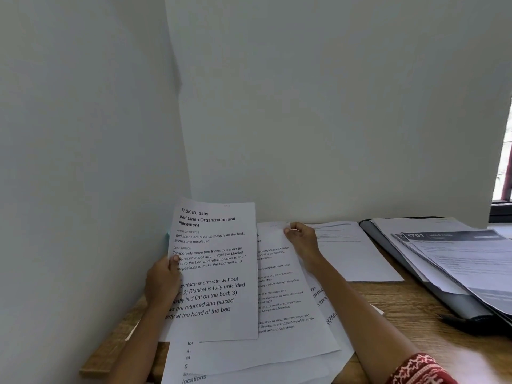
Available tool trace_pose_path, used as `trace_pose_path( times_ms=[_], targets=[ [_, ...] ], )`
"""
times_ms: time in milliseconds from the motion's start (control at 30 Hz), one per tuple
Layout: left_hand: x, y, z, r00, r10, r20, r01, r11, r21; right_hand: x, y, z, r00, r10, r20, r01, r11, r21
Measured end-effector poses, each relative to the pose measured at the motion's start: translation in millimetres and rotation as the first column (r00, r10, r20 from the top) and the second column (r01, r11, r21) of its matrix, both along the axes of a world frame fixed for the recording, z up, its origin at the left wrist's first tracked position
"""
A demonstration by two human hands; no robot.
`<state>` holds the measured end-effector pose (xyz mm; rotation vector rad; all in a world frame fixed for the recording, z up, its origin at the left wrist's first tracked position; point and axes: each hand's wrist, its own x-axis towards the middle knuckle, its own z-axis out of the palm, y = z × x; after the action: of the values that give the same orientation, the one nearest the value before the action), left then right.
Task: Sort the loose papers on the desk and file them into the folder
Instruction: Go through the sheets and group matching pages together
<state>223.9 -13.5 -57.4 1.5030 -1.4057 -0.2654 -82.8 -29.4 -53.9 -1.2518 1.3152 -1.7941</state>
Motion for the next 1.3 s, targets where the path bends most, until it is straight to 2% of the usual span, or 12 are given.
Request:
trace_pose_path(
  times_ms=[1300],
  targets=[
    [-1.2,5.0,2.6,1.000,-0.023,0.013,0.023,1.000,-0.012,0.2,1.3,0.4,0.999,0.007,-0.037,-0.007,1.000,-0.009]
  ],
)
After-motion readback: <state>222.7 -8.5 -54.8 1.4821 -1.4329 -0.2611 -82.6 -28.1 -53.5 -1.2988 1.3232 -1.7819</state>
